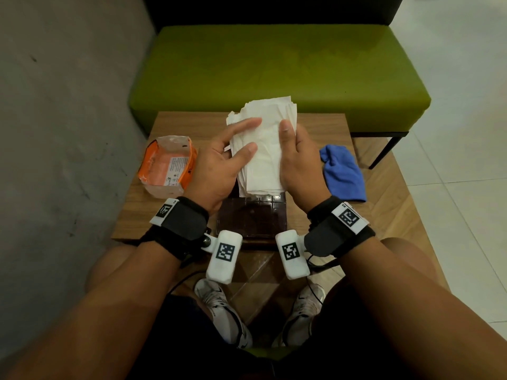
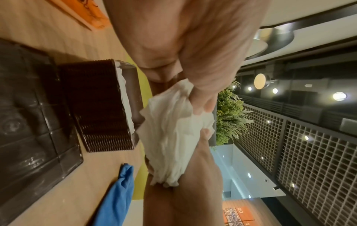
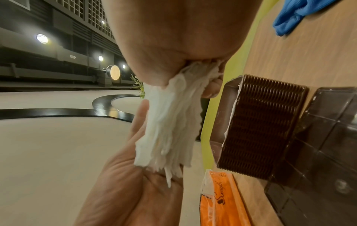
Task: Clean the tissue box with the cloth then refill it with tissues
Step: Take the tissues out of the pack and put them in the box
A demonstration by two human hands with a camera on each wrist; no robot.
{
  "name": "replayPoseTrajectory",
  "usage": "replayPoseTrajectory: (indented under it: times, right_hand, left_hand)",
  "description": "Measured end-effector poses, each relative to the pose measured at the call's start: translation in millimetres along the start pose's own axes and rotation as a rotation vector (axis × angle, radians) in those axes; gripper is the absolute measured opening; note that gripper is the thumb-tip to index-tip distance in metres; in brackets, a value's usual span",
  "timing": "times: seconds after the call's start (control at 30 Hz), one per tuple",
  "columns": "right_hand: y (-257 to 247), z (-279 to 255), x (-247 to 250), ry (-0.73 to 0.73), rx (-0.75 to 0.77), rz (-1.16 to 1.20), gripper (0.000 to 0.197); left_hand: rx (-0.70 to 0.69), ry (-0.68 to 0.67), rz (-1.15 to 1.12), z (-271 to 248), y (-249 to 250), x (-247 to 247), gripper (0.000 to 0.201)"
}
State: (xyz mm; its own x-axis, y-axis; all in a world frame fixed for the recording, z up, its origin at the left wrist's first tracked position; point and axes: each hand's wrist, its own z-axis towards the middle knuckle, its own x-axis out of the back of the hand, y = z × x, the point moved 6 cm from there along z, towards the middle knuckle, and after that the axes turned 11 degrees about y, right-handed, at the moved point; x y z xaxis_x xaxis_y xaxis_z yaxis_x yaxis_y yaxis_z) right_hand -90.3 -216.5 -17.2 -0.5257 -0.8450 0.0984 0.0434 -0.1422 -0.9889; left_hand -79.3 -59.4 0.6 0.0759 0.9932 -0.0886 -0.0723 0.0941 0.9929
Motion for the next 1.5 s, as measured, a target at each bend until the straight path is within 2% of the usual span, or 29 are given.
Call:
replayPoseTrajectory:
  times: [0.13, 0.2, 0.4, 0.53, 0.67, 0.77, 0.83, 0.9, 1.0, 1.03, 1.1, 1.17, 1.2, 1.23, 1.3, 1.4, 1.43, 1.5]
  right_hand:
    - [-2.1, -0.7, -0.9, -0.013, 0.000, -0.003, 0.055]
    - [-2.7, -2.0, -1.2, -0.022, -0.011, 0.022, 0.049]
    - [4.2, -2.2, 3.1, 0.018, -0.101, 0.131, 0.061]
    - [5.9, -5.4, 3.9, -0.042, -0.199, 0.274, 0.041]
    - [10.1, -6.1, 8.4, -0.047, -0.240, 0.211, 0.052]
    - [12.9, -3.0, 12.9, -0.074, -0.352, 0.117, 0.043]
    - [12.2, 0.4, 12.0, -0.147, -0.385, 0.034, 0.058]
    - [7.3, 3.5, 10.6, -0.197, -0.308, -0.064, 0.066]
    - [-2.6, 4.5, 9.9, -0.150, -0.098, -0.120, 0.044]
    - [-3.3, 4.2, 8.7, -0.137, -0.070, -0.108, 0.046]
    - [-2.3, 3.9, 7.1, -0.117, -0.061, -0.098, 0.063]
    - [3.3, 5.0, 9.0, -0.107, -0.101, -0.073, 0.087]
    - [5.1, 4.9, 9.3, -0.120, -0.135, -0.027, 0.091]
    - [4.7, 2.9, 9.2, -0.134, -0.175, 0.040, 0.084]
    - [3.0, -1.2, 9.6, -0.147, -0.273, 0.177, 0.057]
    - [8.8, 2.1, 11.7, -0.129, -0.348, 0.246, 0.045]
    - [10.7, 4.6, 12.9, -0.108, -0.339, 0.224, 0.045]
    - [11.7, 12.5, 17.4, -0.037, -0.272, 0.123, 0.047]
  left_hand:
    - [-0.022, -0.023, 0.070, -0.6, -0.5, -1.1, 0.037]
    - [0.025, 0.016, 0.053, 0.8, -3.9, 0.8, 0.038]
    - [0.168, -0.018, -0.109, 1.2, -16.5, 1.0, 0.054]
    - [0.201, -0.138, -0.095, -5.3, -17.6, 0.2, 0.077]
    - [0.222, -0.255, -0.032, -8.0, -14.3, 1.8, 0.097]
    - [0.194, -0.358, 0.086, -7.1, -13.8, 1.7, 0.108]
    - [0.184, -0.398, 0.149, -6.8, -14.9, 2.4, 0.111]
    - [0.201, -0.393, 0.148, -7.1, -14.8, 2.4, 0.108]
    - [0.236, -0.276, 0.074, -8.1, -13.6, 0.2, 0.087]
    - [0.220, -0.217, 0.074, -7.9, -13.0, 0.0, 0.081]
    - [0.167, -0.147, 0.084, -7.2, -12.7, 0.0, 0.076]
    - [0.158, -0.164, 0.059, -6.3, -14.8, 0.3, 0.079]
    - [0.169, -0.186, 0.031, -5.5, -15.6, 1.0, 0.083]
    - [0.179, -0.218, 0.003, -5.1, -15.7, 1.5, 0.086]
    - [0.197, -0.287, -0.063, -5.2, -16.1, 1.0, 0.093]
    - [0.269, -0.323, -0.149, -4.1, -22.4, 2.6, 0.098]
    - [0.268, -0.297, -0.122, -2.2, -24.3, 5.5, 0.099]
    - [0.194, -0.161, 0.053, 3.9, -24.3, 14.5, 0.091]
